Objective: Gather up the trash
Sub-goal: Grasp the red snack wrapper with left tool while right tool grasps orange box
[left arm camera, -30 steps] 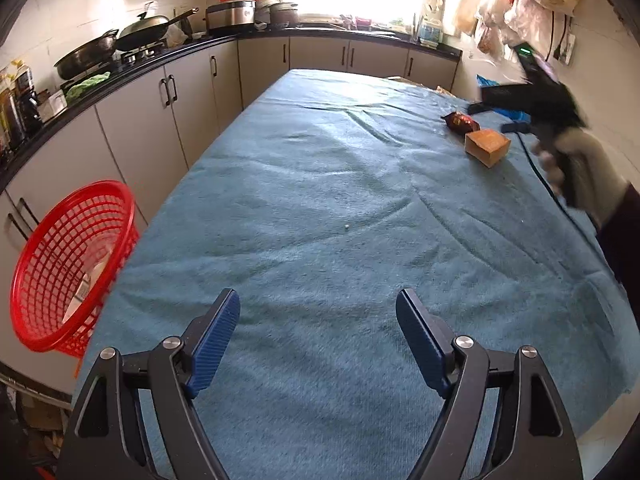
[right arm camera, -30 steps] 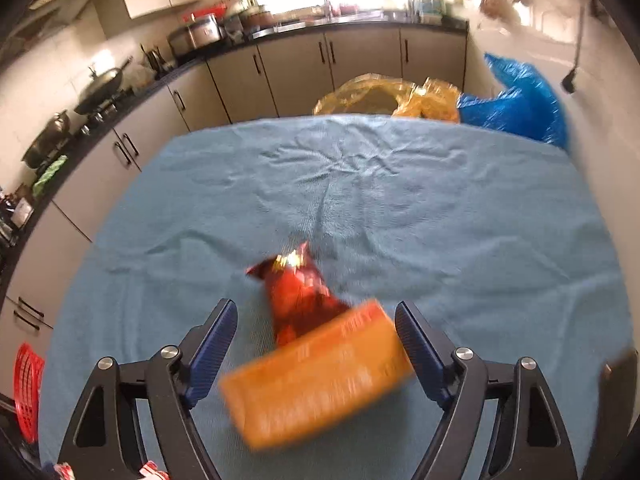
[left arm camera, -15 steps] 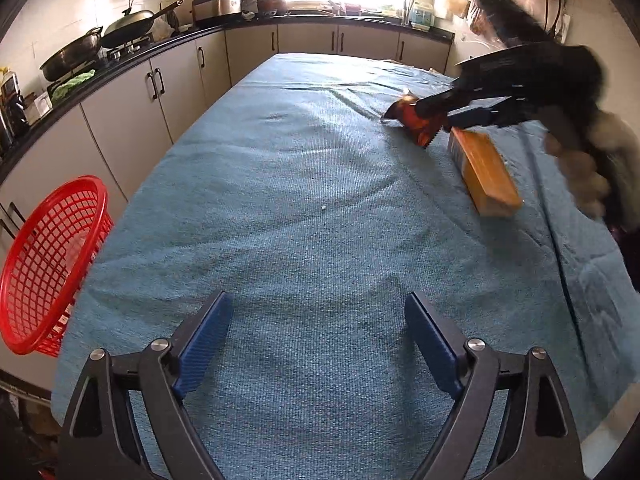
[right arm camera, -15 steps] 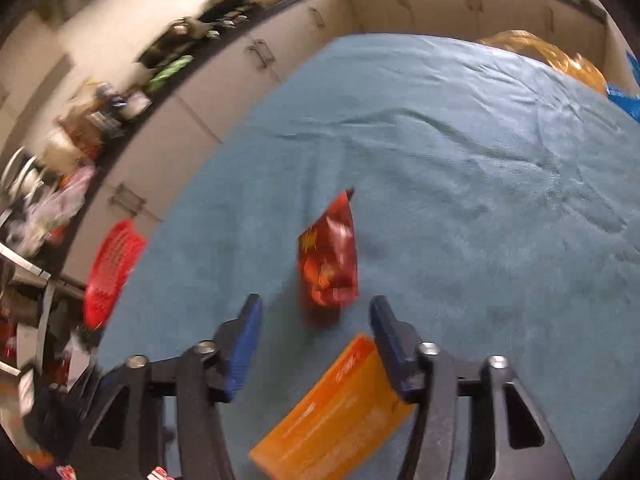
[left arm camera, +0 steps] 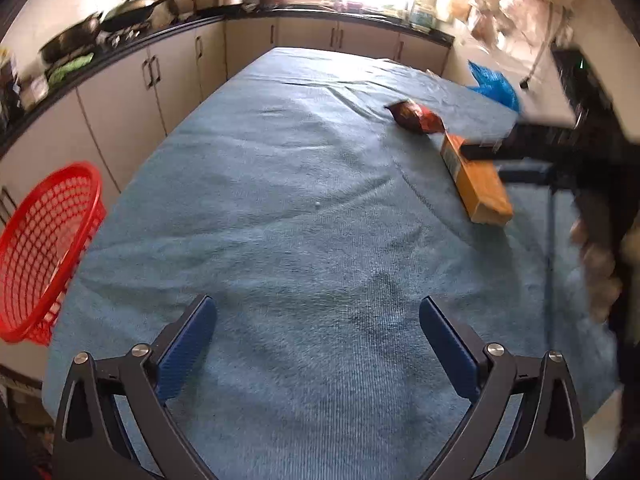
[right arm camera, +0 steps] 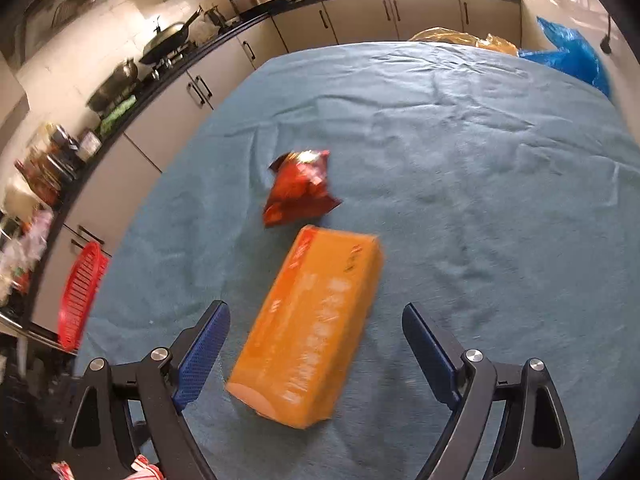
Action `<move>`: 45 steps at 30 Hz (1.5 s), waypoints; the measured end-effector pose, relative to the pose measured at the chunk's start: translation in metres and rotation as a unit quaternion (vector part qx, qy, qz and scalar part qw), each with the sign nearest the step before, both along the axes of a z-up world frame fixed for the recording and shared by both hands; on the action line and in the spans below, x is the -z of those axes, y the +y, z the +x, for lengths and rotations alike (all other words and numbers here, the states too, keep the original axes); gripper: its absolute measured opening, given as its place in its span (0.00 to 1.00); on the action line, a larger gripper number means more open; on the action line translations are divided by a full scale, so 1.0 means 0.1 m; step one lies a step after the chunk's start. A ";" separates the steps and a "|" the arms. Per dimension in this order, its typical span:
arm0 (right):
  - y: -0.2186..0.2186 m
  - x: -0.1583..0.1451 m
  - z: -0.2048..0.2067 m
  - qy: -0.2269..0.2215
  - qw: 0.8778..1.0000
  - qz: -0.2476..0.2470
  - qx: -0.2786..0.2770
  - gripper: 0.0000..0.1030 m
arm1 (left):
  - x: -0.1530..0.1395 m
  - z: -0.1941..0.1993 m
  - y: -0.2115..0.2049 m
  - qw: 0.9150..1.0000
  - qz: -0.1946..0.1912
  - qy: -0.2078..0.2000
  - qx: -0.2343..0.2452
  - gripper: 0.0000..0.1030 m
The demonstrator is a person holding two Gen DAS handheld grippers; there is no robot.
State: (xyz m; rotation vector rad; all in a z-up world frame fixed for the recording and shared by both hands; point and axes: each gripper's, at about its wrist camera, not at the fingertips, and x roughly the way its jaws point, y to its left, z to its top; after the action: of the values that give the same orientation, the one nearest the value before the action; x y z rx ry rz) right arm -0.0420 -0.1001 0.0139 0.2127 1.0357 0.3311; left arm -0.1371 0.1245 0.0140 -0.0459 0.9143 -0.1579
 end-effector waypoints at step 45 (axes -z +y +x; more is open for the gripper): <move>-0.79 0.17 -0.18 -0.065 0.982 -0.109 0.137 0.50 | -0.03 1.98 -1.30 0.998 0.017 0.053 0.007 0.40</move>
State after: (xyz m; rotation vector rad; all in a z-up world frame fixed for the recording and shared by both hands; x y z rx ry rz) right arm -0.0602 -0.1786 -0.0035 0.1309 0.8932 -0.0192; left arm 0.0612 -0.0054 0.0168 -0.0165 1.0241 -0.1538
